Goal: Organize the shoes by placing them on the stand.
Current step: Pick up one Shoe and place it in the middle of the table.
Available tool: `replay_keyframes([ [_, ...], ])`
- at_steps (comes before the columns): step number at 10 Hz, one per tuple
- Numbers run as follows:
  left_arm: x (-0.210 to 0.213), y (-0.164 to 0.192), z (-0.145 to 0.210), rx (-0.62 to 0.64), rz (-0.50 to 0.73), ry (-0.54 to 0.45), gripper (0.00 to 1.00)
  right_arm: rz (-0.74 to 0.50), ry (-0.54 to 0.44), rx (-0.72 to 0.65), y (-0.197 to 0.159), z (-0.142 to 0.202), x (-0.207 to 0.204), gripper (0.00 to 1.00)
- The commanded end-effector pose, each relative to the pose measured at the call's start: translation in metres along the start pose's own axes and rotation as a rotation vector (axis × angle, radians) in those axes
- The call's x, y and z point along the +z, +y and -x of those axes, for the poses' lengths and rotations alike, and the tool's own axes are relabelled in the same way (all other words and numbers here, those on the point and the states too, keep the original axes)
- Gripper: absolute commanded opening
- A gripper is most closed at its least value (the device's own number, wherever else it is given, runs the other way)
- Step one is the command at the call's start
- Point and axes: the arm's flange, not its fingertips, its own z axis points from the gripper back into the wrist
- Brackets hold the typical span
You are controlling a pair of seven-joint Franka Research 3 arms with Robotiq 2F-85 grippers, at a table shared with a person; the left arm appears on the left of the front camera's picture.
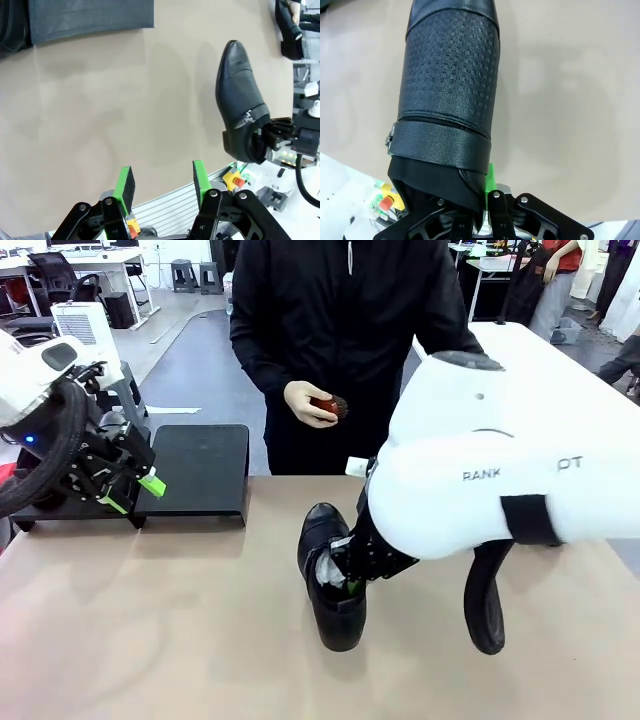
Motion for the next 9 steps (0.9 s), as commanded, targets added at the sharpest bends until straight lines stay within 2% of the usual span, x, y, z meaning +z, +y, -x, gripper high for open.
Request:
replay_keyframes([
  [1, 0.003, 0.001, -0.001, -0.004, -0.004, -0.009, 0.62, -0.07, 0.0, -0.007, 0.006, 0.001, -0.016, 0.0],
  [5, 0.003, 0.001, -0.001, -0.004, -0.004, -0.009, 0.62, -0.104, -0.03, -0.027, 0.0, 0.008, -0.043, 0.0],
  [6, 0.003, 0.001, -0.001, -0.004, -0.004, -0.009, 0.62, -0.104, -0.031, -0.051, -0.002, 0.007, -0.045, 0.11],
  [9, 0.003, 0.001, -0.001, -0.004, -0.004, -0.009, 0.62, -0.092, 0.0, -0.071, -0.01, 0.0, -0.06, 0.64],
])
